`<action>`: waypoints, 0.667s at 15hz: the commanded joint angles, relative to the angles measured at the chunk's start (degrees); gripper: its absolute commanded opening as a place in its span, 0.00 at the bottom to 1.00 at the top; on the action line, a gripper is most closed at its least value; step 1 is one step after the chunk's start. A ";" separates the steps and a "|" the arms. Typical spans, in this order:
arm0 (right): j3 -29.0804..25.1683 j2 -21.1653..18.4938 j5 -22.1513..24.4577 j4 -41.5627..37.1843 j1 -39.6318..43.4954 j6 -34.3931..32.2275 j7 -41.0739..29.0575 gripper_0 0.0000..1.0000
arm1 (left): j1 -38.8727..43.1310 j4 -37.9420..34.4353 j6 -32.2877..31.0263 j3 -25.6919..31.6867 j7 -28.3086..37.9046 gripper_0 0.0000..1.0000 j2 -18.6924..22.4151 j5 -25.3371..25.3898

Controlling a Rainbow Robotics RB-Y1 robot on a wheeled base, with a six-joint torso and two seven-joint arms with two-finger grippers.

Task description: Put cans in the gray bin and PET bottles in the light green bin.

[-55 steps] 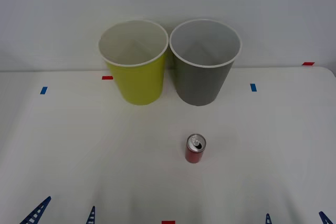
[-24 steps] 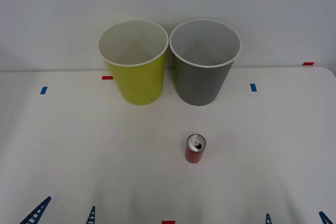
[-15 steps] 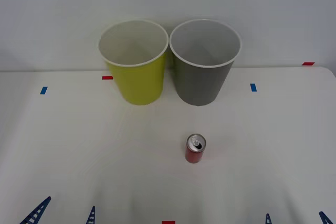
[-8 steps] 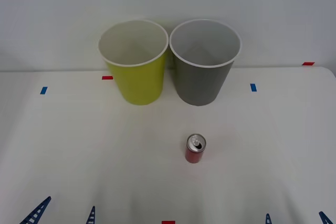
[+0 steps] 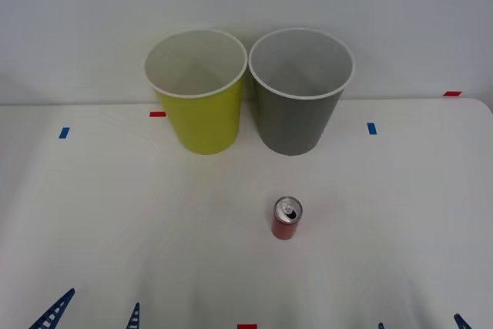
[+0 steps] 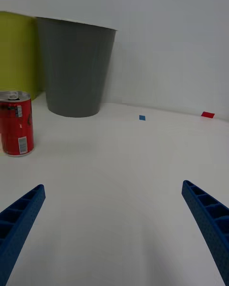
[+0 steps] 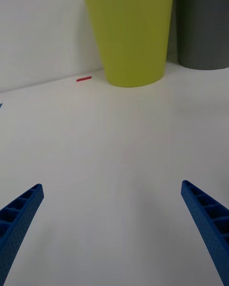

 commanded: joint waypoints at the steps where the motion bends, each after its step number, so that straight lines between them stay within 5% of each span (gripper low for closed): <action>1: 4.53 -3.57 -3.44 0.34 -3.99 -0.36 -0.39 1.00 | 0.00 -0.01 0.00 0.00 0.00 1.00 0.00 0.00; 6: 10.42 -3.48 -7.31 0.43 -11.81 4.65 0.93 1.00 | 0.00 -0.01 0.00 0.00 0.00 1.00 0.00 0.00; 10: 11.21 1.79 -5.20 7.64 -19.37 3.16 1.28 1.00 | 0.00 -0.01 0.00 0.00 0.00 1.00 0.00 0.00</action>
